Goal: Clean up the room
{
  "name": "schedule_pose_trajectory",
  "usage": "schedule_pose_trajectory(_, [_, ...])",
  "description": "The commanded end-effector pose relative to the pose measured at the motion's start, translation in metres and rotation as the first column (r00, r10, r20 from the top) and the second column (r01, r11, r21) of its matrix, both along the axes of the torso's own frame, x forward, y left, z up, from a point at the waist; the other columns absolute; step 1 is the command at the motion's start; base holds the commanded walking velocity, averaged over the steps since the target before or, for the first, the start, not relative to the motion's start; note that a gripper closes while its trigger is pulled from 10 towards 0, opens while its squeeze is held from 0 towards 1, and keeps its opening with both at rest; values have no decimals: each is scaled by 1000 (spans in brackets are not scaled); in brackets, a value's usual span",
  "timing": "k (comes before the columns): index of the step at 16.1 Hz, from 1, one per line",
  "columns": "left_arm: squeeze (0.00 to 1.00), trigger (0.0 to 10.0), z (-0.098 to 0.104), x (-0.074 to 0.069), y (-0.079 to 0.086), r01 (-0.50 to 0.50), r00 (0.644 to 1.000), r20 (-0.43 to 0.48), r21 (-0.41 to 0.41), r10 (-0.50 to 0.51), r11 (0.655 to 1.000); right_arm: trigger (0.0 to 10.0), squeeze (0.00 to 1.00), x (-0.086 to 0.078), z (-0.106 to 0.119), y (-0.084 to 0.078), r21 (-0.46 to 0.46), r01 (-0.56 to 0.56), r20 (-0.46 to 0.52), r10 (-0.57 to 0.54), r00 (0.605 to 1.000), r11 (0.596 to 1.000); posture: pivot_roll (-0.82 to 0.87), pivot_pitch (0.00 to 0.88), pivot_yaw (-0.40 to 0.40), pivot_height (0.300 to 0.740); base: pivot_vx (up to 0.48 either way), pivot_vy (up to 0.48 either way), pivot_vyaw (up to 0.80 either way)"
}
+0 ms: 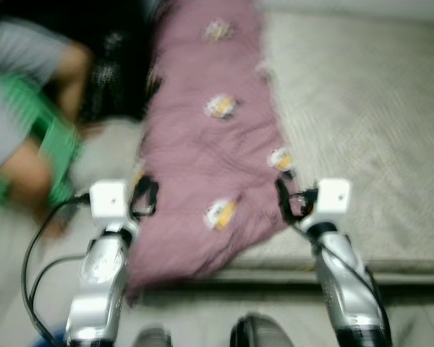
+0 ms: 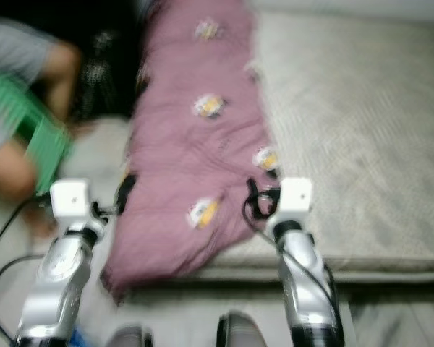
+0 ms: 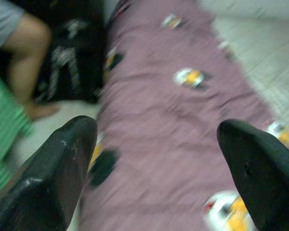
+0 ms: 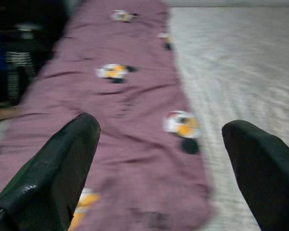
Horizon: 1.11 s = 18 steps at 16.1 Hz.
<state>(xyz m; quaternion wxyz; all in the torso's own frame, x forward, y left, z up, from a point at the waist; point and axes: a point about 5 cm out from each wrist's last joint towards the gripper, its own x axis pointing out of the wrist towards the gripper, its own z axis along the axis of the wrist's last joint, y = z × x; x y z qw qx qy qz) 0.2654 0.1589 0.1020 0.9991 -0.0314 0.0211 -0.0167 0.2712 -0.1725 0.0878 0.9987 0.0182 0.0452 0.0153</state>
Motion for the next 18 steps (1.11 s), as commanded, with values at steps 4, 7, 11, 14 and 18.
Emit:
schedule_pose_trajectory(4, [0,10000,-3,-5,-2,-14,1000,-8,20,14,1000,10000,0,-6,2,-15,-19,54,13,-54,998,998,-35,151,-22,740,143,0,0])
schedule_pose_trajectory(7, [0,10000,-9,-12,7,-26,999,-31,50,28,998,10000,0,-11,-1,-20,-16,77,1,-77,997,997,-34,156,-21,740,0,0,0])
schedule_pose_trajectory(11, [0,10000,-10,-18,17,-87,995,-37,94,91,992,10000,0,-13,-2,-21,-11,83,-13,-83,996,996,-32,171,-17,740,0,0,-600])
schedule_pose_trajectory(14, [0,10000,-10,-25,26,-113,993,-32,122,117,986,10000,0,-17,-1,-25,-19,98,-8,-98,995,995,-29,188,-10,740,0,0,-267])
schedule_pose_trajectory(18, [0,10000,-10,-26,26,-109,993,-31,126,114,986,10000,0,-17,-1,-25,-19,98,-8,-98,995,995,-29,191,-9,740,0,0,0])
